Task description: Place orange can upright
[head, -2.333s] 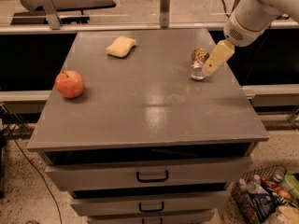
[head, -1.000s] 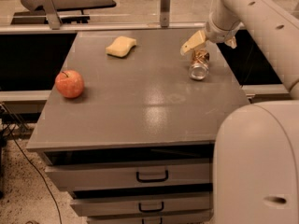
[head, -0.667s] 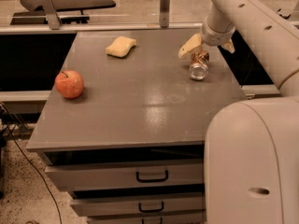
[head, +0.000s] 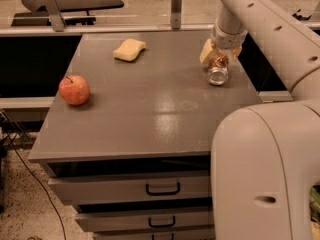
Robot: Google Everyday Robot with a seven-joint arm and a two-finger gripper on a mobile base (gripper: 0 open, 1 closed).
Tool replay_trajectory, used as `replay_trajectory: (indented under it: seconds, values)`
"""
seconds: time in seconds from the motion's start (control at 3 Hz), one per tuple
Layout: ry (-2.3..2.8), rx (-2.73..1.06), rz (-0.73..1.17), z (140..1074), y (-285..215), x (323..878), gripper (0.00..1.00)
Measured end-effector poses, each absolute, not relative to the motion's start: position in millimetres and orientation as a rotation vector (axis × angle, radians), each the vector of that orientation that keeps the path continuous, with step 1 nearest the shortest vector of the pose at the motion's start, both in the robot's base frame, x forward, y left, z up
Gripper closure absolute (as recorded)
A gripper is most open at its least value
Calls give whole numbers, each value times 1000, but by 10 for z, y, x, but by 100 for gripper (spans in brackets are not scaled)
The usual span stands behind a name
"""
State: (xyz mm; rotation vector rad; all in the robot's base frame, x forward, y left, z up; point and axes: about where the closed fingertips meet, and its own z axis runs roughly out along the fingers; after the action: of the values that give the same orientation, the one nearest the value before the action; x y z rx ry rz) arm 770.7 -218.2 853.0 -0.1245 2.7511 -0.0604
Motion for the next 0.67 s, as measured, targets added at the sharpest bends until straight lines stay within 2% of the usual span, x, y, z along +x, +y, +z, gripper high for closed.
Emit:
replay_trajectory:
  seconds: [0.67]
  values:
    - [2643,-284,-4,8838,-1882,7709,83]
